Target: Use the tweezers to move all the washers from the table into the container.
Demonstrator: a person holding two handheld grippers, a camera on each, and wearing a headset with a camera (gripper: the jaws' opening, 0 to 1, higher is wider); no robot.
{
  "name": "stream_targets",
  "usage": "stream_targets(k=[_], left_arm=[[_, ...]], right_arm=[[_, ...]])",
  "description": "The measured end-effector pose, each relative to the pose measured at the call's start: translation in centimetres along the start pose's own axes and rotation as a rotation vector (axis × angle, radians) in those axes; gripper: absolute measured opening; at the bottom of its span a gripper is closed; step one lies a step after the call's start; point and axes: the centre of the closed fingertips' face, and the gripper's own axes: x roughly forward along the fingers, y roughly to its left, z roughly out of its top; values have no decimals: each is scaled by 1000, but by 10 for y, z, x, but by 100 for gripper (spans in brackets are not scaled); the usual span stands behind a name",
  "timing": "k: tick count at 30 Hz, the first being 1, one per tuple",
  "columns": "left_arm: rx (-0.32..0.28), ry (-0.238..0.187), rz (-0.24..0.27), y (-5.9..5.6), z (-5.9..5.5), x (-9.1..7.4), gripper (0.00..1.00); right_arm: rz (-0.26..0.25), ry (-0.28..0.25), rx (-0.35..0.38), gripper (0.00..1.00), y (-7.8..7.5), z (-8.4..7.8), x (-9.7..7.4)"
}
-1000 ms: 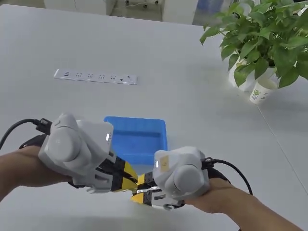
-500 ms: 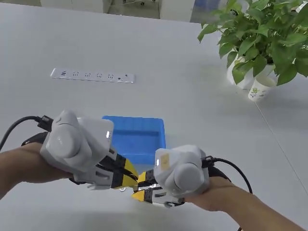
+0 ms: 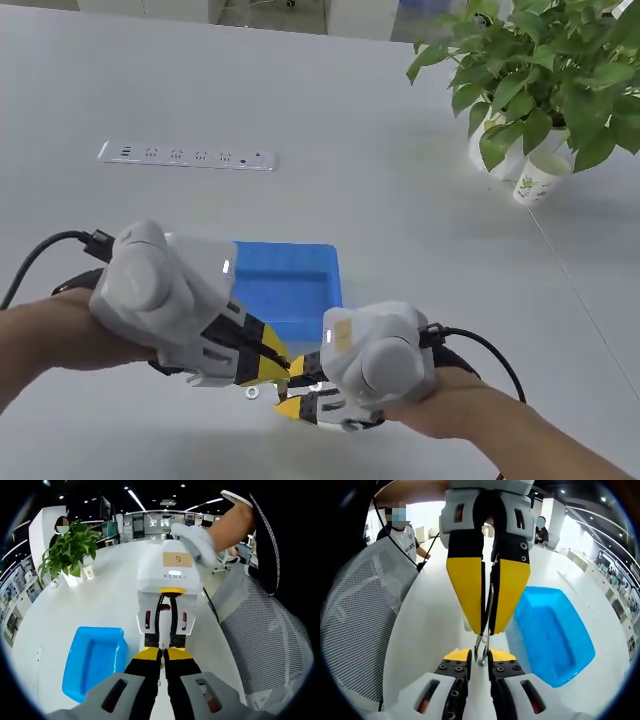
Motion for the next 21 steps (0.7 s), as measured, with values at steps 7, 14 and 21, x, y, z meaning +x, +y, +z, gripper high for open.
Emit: stream_targets(k=[7, 14, 21], left_arm=[[-4, 0, -7, 2, 0, 1, 7], [-8, 1, -10, 3, 1, 0, 7], [-9, -2, -12, 2, 3, 1, 7]], right_arm=[[-2, -1, 2, 16, -1, -1, -1], [-8, -7, 10, 16, -2, 0, 0], [-13, -6, 31, 12, -4, 0, -1]])
